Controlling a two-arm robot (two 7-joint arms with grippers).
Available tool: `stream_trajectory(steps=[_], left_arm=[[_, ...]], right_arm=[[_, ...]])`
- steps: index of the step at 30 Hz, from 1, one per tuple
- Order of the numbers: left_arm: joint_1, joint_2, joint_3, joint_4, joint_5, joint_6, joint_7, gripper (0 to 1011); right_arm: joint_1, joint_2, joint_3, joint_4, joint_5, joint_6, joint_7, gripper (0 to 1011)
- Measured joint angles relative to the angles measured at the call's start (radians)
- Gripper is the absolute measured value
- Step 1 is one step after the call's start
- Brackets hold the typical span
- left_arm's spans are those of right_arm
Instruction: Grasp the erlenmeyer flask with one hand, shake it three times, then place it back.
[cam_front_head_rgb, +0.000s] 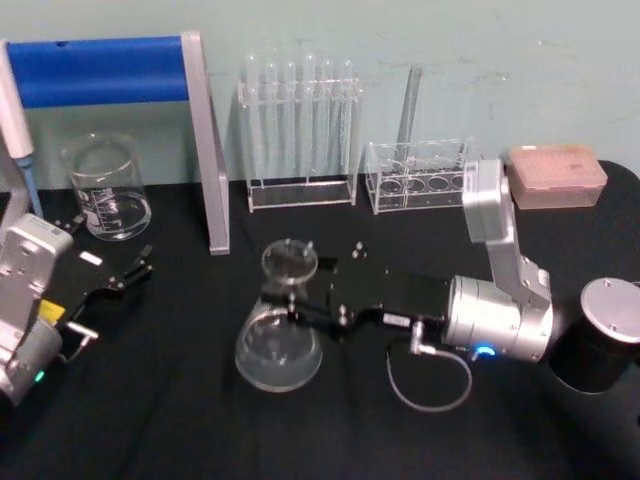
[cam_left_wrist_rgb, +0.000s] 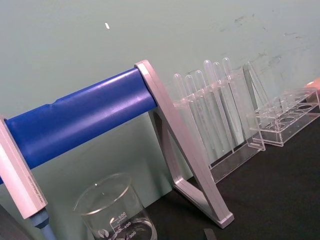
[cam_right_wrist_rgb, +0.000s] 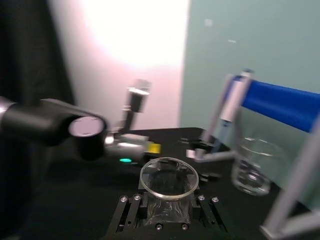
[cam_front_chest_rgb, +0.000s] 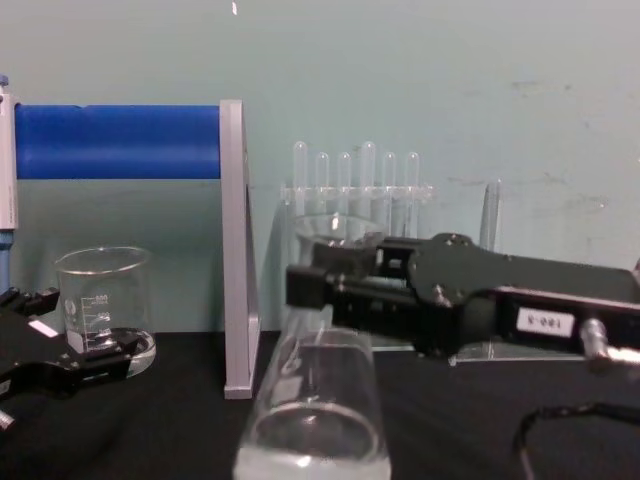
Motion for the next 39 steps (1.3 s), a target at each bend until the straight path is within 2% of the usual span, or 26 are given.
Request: stream_trajectory(steps=[5, 6, 10, 11, 13, 16, 22, 29, 39], left_arm=[[0.0, 0.0, 0.0, 0.0, 0.0, 0.0, 0.0, 1001], [0.0, 0.0, 0.0, 0.0, 0.0, 0.0, 0.0, 1001], [0.0, 0.0, 0.0, 0.0, 0.0, 0.0, 0.0, 1001], [0.0, 0.0, 0.0, 0.0, 0.0, 0.0, 0.0, 1001], [0.0, 0.0, 0.0, 0.0, 0.0, 0.0, 0.0, 1001], [0.0, 0.0, 0.0, 0.0, 0.0, 0.0, 0.0, 1001], [0.0, 0.0, 0.0, 0.0, 0.0, 0.0, 0.0, 1001], [0.0, 0.0, 0.0, 0.0, 0.0, 0.0, 0.0, 1001], [0.0, 0.0, 0.0, 0.0, 0.0, 0.0, 0.0, 1001]], right_arm=[[-0.011, -0.019, 0.028, 0.0, -0.014, 0.034, -0.131, 449], [-0.016, -0.027, 0.039, 0.002, -0.022, 0.046, -0.174, 449], [-0.024, -0.047, 0.064, 0.007, -0.038, 0.067, -0.253, 449], [-0.028, -0.057, 0.076, 0.011, -0.049, 0.074, -0.291, 449], [-0.032, -0.068, 0.089, 0.015, -0.061, 0.08, -0.328, 449], [-0.045, -0.097, 0.121, 0.021, -0.092, 0.092, -0.433, 449], [-0.064, -0.141, 0.166, 0.029, -0.142, 0.095, -0.569, 449], [-0.073, -0.172, 0.195, 0.037, -0.181, 0.1, -0.644, 449], [-0.08, -0.194, 0.218, 0.041, -0.211, 0.114, -0.663, 449]])
